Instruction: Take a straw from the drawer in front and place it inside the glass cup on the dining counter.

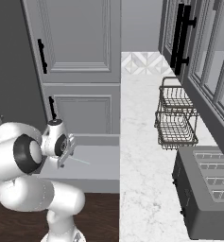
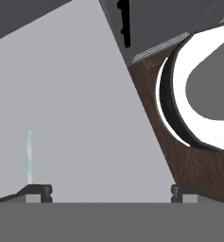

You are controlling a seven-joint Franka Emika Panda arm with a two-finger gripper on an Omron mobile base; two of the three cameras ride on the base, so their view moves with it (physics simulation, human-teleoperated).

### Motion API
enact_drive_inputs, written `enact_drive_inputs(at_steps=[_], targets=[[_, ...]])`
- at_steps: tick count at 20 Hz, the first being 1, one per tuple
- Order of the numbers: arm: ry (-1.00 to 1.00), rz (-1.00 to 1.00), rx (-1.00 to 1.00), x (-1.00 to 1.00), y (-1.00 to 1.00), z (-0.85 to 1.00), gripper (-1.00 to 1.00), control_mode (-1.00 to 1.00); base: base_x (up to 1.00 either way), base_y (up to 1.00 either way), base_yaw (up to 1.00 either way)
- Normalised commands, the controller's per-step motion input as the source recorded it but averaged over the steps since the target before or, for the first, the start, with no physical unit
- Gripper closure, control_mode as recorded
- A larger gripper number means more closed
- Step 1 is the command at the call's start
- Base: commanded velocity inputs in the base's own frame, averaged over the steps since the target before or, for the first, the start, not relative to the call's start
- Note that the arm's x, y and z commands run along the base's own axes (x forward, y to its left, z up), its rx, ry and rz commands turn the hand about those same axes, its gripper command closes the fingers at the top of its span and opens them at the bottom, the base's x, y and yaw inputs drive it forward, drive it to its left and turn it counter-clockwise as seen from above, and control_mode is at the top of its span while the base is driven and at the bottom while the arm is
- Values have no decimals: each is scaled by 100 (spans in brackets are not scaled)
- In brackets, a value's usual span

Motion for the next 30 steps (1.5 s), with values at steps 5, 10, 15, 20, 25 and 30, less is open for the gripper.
enact_drive_inputs(at_steps=[5, 10, 15, 20, 25, 30], targets=[[0, 0, 0, 15, -7, -12, -100, -100, 0, 0, 0], [0, 0, 0, 19, -5, -12, -100, -100, 0, 0, 0], [1, 0, 0, 21, -2, -8, -100, -100, 0, 0, 0], [1, 0, 0, 22, -1, -9, -100, -100, 0, 0, 0], [1, 0, 0, 19, 0, -14, -100, -100, 0, 0, 0], [1, -1, 0, 17, 0, -20, -100, -100, 0, 0, 0]])
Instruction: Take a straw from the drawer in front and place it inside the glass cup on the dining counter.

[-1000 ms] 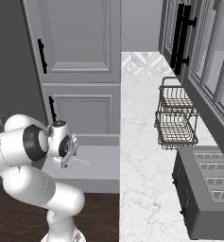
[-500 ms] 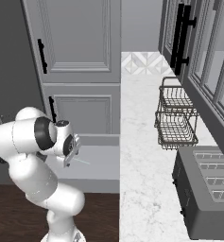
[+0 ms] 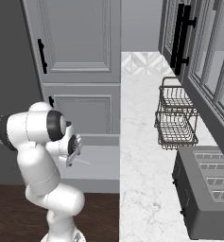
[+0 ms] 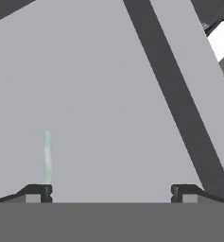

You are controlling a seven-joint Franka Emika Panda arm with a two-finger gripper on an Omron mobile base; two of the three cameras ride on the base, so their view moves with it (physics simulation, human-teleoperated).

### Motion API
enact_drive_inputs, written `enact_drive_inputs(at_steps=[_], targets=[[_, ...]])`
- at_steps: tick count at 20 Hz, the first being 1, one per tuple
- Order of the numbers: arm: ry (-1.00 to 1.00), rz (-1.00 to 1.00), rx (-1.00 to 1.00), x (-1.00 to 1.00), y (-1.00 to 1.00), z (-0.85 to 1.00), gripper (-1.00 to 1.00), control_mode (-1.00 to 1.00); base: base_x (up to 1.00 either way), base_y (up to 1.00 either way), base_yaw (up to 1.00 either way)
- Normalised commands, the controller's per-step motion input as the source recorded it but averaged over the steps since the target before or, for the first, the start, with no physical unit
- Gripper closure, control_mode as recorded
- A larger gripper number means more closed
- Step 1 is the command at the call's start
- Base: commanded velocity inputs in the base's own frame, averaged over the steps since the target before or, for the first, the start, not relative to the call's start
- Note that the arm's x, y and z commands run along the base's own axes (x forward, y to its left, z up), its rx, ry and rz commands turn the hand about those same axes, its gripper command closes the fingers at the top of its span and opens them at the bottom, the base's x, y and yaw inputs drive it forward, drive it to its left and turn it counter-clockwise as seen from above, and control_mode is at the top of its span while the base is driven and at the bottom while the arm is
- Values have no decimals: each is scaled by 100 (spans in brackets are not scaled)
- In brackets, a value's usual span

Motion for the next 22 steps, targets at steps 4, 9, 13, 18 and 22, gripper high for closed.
enact_drive_inputs(at_steps=[4, 9, 13, 18, 22], targets=[[0, -2, 0, 21, 0, -18, -100, -100, 0, 0, 0], [0, -3, 0, 24, 0, -15, -100, -100, 0, 0, 0], [0, -3, 0, 23, 0, -15, -100, -100, 0, 0, 0], [0, -1, 0, 19, 0, -21, -100, -100, 0, 0, 0], [1, -1, 0, 20, 0, -23, -100, -100, 0, 0, 0]])
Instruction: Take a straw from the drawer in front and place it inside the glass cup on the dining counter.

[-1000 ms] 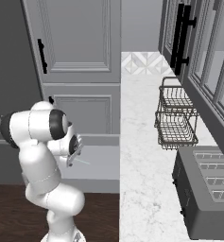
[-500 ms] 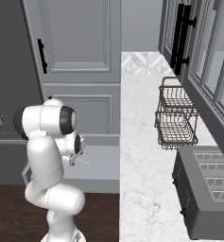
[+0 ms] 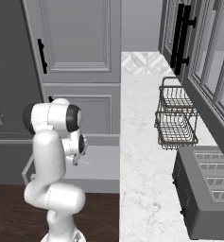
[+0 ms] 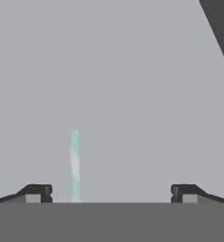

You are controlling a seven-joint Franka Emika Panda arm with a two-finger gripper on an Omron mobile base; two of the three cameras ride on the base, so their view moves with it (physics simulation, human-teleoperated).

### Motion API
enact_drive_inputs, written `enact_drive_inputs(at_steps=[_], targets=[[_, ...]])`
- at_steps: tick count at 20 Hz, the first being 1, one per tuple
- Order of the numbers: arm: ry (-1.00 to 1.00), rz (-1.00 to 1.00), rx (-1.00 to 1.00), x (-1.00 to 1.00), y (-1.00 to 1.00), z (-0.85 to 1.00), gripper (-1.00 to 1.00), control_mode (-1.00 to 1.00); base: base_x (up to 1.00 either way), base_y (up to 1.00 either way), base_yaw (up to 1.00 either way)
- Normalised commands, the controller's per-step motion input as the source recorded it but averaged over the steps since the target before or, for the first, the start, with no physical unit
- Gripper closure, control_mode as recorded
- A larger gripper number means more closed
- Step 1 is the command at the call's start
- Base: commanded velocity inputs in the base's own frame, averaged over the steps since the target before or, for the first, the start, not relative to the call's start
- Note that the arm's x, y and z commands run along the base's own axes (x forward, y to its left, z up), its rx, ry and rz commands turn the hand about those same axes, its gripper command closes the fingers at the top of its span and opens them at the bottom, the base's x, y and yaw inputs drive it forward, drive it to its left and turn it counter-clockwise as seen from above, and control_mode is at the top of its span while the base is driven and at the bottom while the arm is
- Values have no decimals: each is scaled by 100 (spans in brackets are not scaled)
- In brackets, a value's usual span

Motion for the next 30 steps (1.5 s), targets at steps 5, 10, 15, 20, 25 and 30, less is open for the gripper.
enact_drive_inputs(at_steps=[5, 10, 15, 20, 25, 30], targets=[[1, 0, 0, 17, 0, -26, -100, -100, 0, 0, 0], [2, 0, 0, 18, 0, -24, -100, -100, 0, 0, 0], [1, -1, 0, 19, 0, -24, -100, -100, 0, 0, 0], [0, -1, -1, 17, 0, -25, -100, -100, 0, 0, 0], [0, 0, -2, 15, 0, -27, -100, -100, 0, 0, 0], [0, 0, -4, 13, 0, -29, -100, -100, 0, 0, 0]])
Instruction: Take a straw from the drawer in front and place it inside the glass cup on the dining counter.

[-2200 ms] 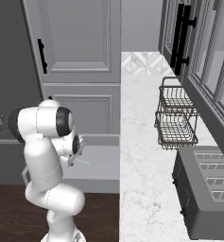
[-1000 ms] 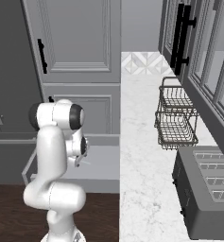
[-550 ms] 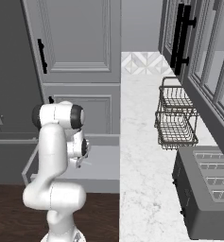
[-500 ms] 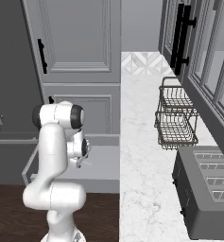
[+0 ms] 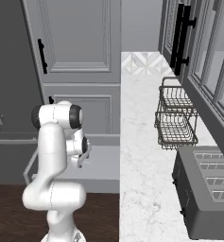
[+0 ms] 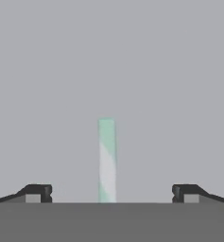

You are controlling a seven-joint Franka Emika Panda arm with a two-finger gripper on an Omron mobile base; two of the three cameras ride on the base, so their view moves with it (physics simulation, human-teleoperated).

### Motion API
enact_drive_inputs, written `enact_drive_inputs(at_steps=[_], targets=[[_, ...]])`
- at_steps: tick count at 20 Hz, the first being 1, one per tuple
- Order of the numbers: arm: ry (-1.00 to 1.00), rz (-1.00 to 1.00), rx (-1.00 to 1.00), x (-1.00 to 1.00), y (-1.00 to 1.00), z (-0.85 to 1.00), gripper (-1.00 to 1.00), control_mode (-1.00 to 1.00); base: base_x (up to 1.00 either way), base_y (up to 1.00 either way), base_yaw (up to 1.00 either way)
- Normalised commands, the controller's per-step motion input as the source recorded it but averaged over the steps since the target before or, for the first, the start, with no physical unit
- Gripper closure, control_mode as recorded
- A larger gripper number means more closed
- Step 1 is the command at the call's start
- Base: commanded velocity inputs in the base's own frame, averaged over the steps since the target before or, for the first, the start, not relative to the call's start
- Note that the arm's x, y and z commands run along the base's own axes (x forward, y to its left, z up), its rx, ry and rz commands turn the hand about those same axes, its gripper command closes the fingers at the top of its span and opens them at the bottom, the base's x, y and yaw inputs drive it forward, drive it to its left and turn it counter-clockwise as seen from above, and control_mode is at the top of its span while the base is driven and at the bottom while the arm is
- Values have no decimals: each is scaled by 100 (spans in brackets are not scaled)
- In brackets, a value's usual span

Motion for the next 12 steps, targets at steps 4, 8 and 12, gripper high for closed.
enact_drive_inputs(at_steps=[4, 8, 12], targets=[[0, 0, -4, 8, 0, -31, -100, -100, 0, 0, 0], [1, 0, -3, 0, 0, -36, 100, -100, 0, 0, 0], [-1, 0, 0, 0, 0, -18, 100, -100, 0, 0, 0]])
